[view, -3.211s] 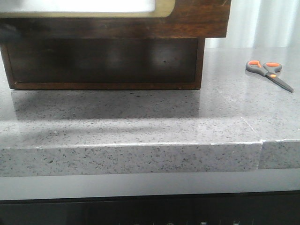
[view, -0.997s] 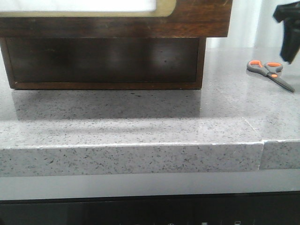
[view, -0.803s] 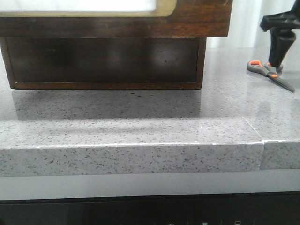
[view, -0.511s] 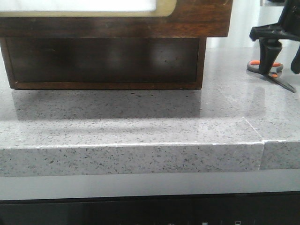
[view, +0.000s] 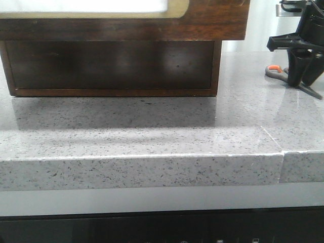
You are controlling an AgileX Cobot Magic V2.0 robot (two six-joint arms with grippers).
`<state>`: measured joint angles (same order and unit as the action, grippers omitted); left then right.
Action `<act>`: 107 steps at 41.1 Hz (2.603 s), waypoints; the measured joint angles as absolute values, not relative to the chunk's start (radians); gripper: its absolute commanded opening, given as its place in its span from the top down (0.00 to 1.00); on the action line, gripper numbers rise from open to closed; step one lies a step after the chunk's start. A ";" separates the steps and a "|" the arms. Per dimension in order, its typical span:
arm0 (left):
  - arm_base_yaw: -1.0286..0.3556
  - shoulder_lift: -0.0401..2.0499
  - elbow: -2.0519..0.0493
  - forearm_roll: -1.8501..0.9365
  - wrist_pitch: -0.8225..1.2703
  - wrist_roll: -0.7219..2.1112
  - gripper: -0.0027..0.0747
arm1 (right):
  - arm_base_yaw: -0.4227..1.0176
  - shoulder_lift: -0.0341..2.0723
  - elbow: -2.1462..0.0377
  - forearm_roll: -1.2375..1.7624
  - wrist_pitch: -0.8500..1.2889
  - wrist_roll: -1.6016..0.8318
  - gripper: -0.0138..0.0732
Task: Put scissors in drawer with both arms
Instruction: 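Grasp the scissors at the pivot with the right gripper and lift, then carry the scissors with the right gripper over the open drawer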
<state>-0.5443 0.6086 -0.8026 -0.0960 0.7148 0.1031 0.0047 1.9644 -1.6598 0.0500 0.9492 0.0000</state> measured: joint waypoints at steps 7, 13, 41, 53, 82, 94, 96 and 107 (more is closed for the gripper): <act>-0.544 0.609 -0.803 -0.096 0.715 0.103 0.33 | 0.005 1.964 -1.660 0.050 0.953 0.000 0.80; -0.544 0.609 -0.803 -0.096 0.715 0.103 0.33 | 0.005 1.964 -1.660 0.050 0.953 0.000 0.80; -0.544 0.609 -0.803 -0.096 0.715 0.103 0.33 | 0.005 1.531 -1.660 0.056 0.980 -0.043 0.80; -0.544 0.609 -0.803 -0.096 0.715 0.102 0.33 | 0.005 1.347 -1.660 0.164 0.986 -0.195 0.80; -0.544 0.609 -0.803 -0.097 0.715 0.102 0.33 | 0.315 1.286 -1.660 0.769 1.056 -1.029 0.80; -0.544 0.609 -0.803 -0.097 0.715 0.102 0.33 | 0.520 1.429 -1.660 0.616 0.954 -1.033 0.80; -0.544 0.609 -0.803 -0.097 0.715 0.102 0.33 | 0.536 1.451 -1.660 0.591 0.934 -1.033 0.80; -0.544 0.609 -0.803 -0.097 0.715 0.102 0.33 | 0.568 1.573 -1.660 0.467 0.891 -1.034 0.80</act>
<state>-0.5443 0.6086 -0.8026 -0.0970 0.7148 0.1025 0.5679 1.5732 -1.6605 0.4673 0.8911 -1.0340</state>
